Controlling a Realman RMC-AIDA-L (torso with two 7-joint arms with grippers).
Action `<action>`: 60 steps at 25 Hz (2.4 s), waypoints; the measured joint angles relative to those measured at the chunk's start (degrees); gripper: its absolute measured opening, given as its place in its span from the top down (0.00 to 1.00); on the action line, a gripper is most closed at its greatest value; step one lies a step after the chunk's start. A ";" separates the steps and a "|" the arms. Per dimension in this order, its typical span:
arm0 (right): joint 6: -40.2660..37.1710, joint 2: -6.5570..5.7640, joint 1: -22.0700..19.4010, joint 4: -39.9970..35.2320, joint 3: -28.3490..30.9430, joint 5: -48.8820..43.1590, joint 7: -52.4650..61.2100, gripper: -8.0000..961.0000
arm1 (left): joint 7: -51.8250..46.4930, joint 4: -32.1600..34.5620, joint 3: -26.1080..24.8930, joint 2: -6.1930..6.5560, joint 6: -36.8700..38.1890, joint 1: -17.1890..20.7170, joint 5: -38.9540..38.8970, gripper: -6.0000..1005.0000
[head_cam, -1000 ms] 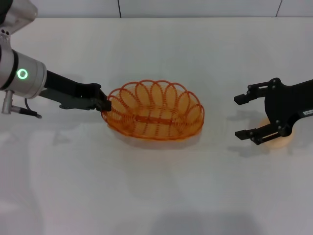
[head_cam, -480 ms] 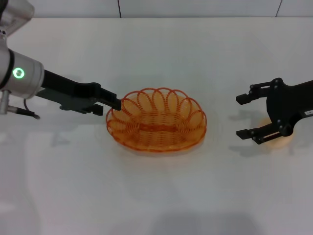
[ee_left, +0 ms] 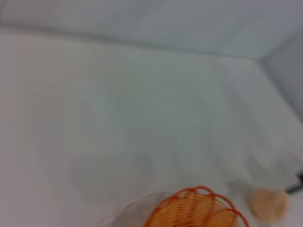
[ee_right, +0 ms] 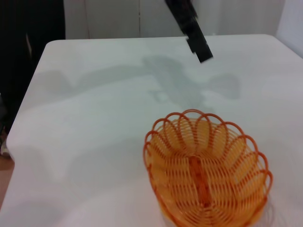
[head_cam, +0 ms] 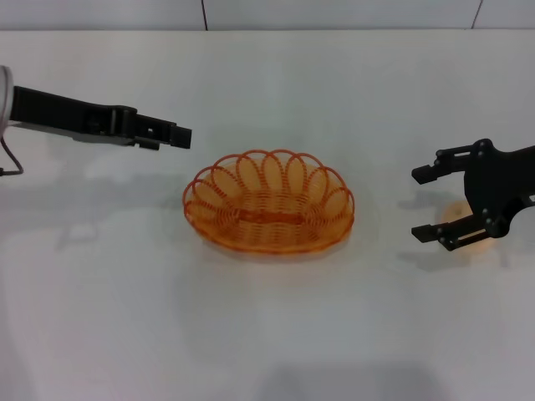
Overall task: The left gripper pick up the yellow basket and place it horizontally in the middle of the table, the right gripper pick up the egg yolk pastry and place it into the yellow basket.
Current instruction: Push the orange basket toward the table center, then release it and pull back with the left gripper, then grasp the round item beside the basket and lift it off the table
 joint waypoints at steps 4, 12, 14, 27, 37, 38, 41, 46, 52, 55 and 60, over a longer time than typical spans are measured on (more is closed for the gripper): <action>-0.61 -0.31 -0.04 -0.03 0.16 -0.19 1.97 0.17 | 13.69 3.64 -0.02 -0.52 2.33 3.87 -4.36 0.33; -2.41 -1.71 0.64 -1.35 0.08 -1.29 8.18 0.17 | 33.08 13.26 0.19 -3.96 2.82 13.50 -7.00 0.33; -2.75 -1.95 0.97 -1.60 0.05 -2.49 9.88 0.17 | 36.99 15.00 0.54 -4.55 2.87 16.09 -7.96 0.33; -3.13 -2.16 4.84 -3.01 -0.47 -11.33 17.48 0.17 | 58.23 12.83 3.97 -5.04 0.69 27.85 -16.57 0.32; -3.44 -1.60 11.00 -0.89 -1.65 -21.22 21.52 0.17 | 59.90 13.20 12.42 -4.96 -5.02 31.09 -16.56 0.31; -3.44 -1.47 11.55 -0.60 -1.74 -21.91 21.75 0.17 | 59.82 13.40 12.43 -4.97 -5.02 31.10 -16.70 0.31; -3.38 -1.44 12.54 0.12 -1.95 -23.99 22.99 0.17 | 59.72 14.41 12.46 -4.97 -4.74 31.12 -16.68 0.31; -2.70 -1.37 13.67 1.73 -3.19 -26.30 24.72 0.19 | 59.03 15.91 13.29 -4.94 -4.55 31.23 -16.52 0.23; 0.29 -0.66 14.33 3.71 -5.06 -29.45 26.56 0.29 | 59.02 15.99 13.56 -4.91 -4.88 31.34 -16.50 0.19; 1.59 -0.33 14.29 3.85 -5.46 -29.91 26.75 0.29 | 59.01 16.01 13.75 -4.91 -5.00 31.40 -16.50 0.19; 2.08 -0.23 14.23 3.87 -5.96 -29.99 26.89 0.30 | 59.02 16.04 13.81 -4.91 -5.04 31.41 -16.49 0.19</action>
